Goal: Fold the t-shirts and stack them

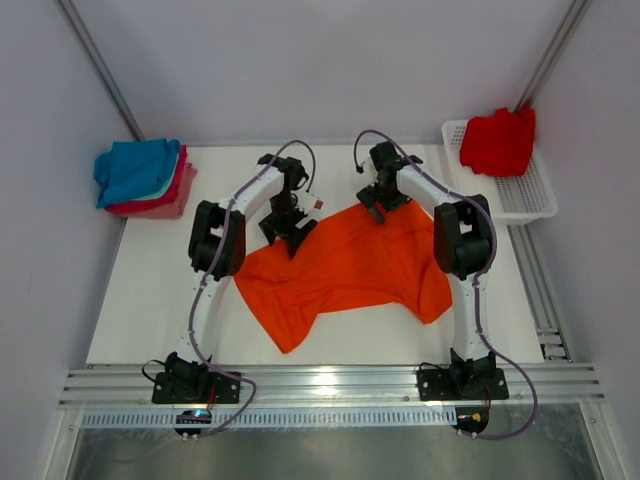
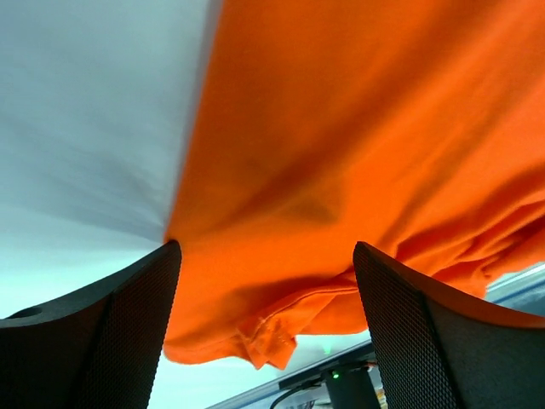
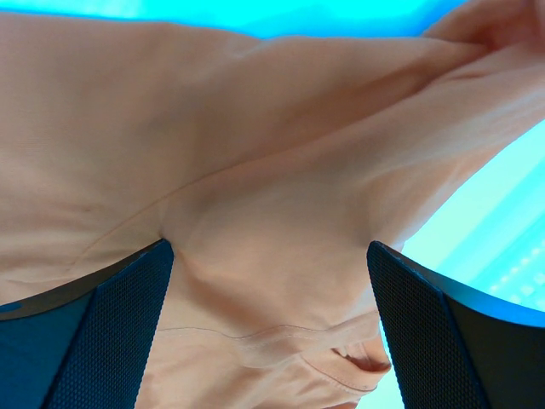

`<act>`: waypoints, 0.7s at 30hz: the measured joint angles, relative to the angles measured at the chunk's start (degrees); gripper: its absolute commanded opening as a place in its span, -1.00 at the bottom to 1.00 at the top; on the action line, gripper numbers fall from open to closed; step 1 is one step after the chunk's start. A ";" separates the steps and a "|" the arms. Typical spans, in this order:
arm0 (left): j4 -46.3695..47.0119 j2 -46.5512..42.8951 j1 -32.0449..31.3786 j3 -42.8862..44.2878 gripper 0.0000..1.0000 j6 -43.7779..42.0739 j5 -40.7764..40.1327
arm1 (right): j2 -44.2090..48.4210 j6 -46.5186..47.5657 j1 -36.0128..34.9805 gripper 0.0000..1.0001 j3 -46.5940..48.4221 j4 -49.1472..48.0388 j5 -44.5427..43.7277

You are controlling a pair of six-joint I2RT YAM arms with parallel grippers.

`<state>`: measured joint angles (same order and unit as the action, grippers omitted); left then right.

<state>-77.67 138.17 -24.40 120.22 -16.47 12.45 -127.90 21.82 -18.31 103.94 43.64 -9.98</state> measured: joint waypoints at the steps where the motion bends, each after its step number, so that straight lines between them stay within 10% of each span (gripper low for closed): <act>1: 0.00 0.00 -0.02 0.00 0.69 0.07 -1.07 | 0.00 -0.02 0.22 0.99 0.00 0.02 -0.02; 21: 0.63 1.29 0.11 -1.14 0.71 -4.15 -26.53 | 0.00 -0.98 1.51 0.99 0.00 0.09 -1.40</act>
<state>-77.03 139.46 -24.29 119.09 -20.62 -14.09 -127.90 20.84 -16.80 103.94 43.72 -11.38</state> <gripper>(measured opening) 0.853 0.994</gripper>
